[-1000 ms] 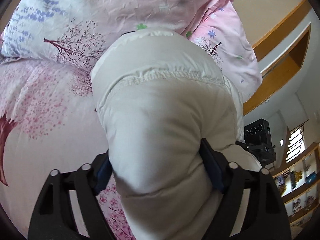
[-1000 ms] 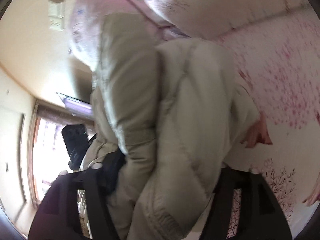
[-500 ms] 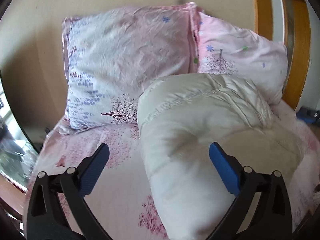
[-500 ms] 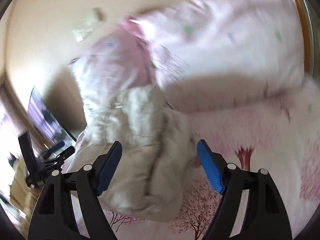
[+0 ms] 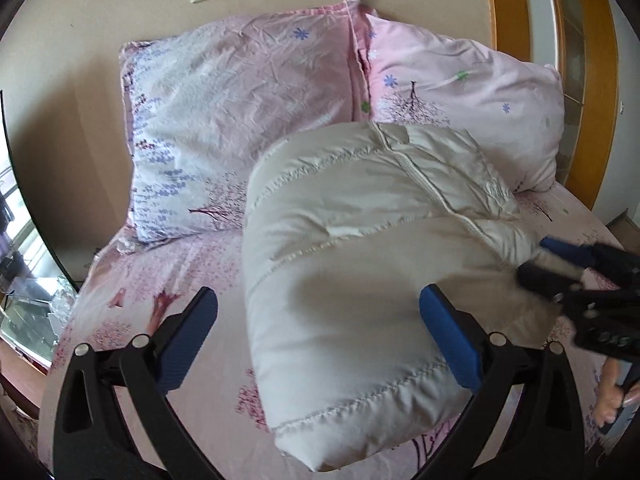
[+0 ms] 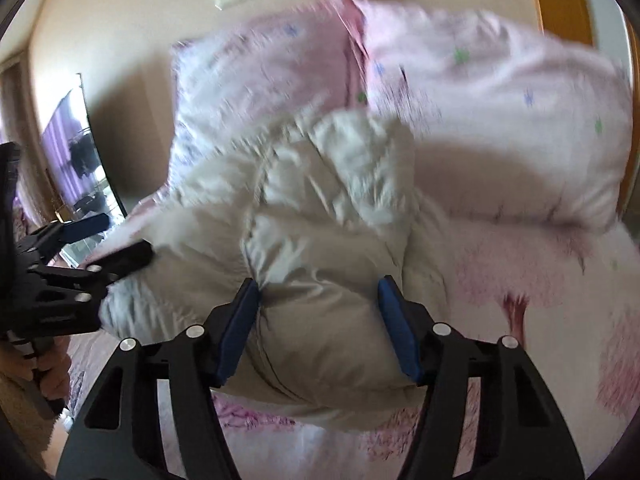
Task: Fold large clothes
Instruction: 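Lower the folded jacket onto the bed by the pillows and open both grippers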
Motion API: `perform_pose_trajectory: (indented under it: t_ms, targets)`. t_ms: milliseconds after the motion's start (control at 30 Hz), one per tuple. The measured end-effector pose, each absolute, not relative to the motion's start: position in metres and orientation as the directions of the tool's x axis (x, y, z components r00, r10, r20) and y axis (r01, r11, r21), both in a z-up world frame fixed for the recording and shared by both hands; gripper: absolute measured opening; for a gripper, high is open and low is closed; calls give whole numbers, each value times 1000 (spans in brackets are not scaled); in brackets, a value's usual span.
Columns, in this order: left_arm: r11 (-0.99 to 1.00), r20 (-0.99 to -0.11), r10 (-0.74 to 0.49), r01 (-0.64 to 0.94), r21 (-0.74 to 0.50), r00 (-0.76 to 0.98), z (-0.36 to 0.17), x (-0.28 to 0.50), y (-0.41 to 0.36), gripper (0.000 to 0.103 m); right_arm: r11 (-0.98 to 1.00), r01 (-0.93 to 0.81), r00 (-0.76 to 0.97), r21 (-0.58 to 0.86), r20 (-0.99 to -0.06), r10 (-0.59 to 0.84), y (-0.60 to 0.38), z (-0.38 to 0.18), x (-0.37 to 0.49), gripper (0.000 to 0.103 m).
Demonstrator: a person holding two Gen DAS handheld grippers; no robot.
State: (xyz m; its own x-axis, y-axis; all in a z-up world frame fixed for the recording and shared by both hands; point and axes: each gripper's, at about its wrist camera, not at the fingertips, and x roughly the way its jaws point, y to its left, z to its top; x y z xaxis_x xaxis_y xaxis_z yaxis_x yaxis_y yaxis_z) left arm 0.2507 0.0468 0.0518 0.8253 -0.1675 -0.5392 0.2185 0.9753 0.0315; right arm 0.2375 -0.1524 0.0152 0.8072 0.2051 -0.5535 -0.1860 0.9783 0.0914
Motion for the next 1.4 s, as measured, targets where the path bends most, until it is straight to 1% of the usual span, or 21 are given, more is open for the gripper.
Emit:
perform_pose_trajectory:
  t_ms: [100, 200, 333, 367, 433, 500, 600, 700, 733, 767, 867, 933, 1033, 1100, 1167, 1200, 1233, 1267, 1333, 1400]
  targets:
    - [966, -563, -203, 257, 18, 801, 42, 252, 37, 101, 979, -156, 766, 130, -611, 203, -162, -2, 245, 65]
    - [955, -602, -236, 297, 3, 763, 29, 256, 24, 101, 977, -134, 736, 168, -643, 212, -171, -17, 250, 68]
    - [956, -605, -193, 286, 60, 773, 19, 256, 10, 101, 979, -124, 730, 165, -652, 202, -173, -16, 247, 68]
    - [958, -605, -187, 280, 63, 774, 18, 257, 10, 101, 974, -128, 733, 186, -644, 219, -175, -9, 245, 68]
    - [959, -608, -194, 280, 49, 770, 16, 258, 13, 101, 962, -140, 780, 234, -572, 253, -183, 15, 241, 68]
    - [958, -609, -200, 282, 42, 768, 17, 259, 15, 101, 953, -147, 807, 264, -525, 270, -190, 33, 246, 68]
    - [959, -602, -194, 279, 49, 774, 16, 258, 15, 101, 941, -160, 804, 299, -513, 300, -192, 48, 270, 68]
    - [960, -598, -193, 275, 47, 778, 16, 257, 15, 101, 925, -170, 759, 339, -554, 342, -187, 43, 304, 68]
    - [961, -598, -194, 273, 44, 778, 16, 257, 15, 101, 928, -157, 740, 339, -582, 337, -186, 38, 314, 68]
    - [961, -598, -196, 275, 42, 777, 16, 256, 15, 101, 933, -140, 704, 332, -629, 330, -184, 28, 329, 68]
    - [960, -590, -196, 277, 49, 783, 19, 254, 12, 101, 938, -102, 660, 331, -683, 312, -183, 12, 342, 67]
    - [960, -584, -188, 272, 60, 790, 19, 253, 9, 101, 937, -82, 645, 339, -699, 309, -185, 9, 344, 68]
    - [958, -547, -195, 278, 72, 814, 21, 248, 6, 101, 924, -59, 625, 378, -708, 329, -194, 0, 348, 68]
    - [958, -517, -213, 282, 59, 829, 26, 242, 10, 101, 915, -49, 632, 400, -697, 339, -199, 0, 344, 67]
    - [960, -486, -219, 275, 48, 846, 35, 232, 19, 101, 920, -60, 657, 388, -678, 329, -200, 6, 327, 68]
    - [960, -460, -224, 275, 45, 859, 39, 225, 25, 101, 928, -63, 677, 367, -667, 310, -198, 12, 314, 70]
    - [961, -440, -226, 272, 44, 869, 43, 218, 31, 101, 934, -64, 693, 352, -657, 296, -196, 18, 304, 81]
    - [963, -421, -225, 266, 41, 879, 48, 210, 38, 101, 939, -71, 728, 336, -626, 280, -194, 27, 286, 87]
    - [966, -408, -225, 258, 26, 885, 51, 199, 51, 101, 943, -83, 775, 322, -574, 264, -193, 38, 266, 102]
    - [977, -435, -184, 211, 16, 882, 49, 188, 63, 101, 956, -72, 829, 283, -516, 215, -189, 48, 234, 102]
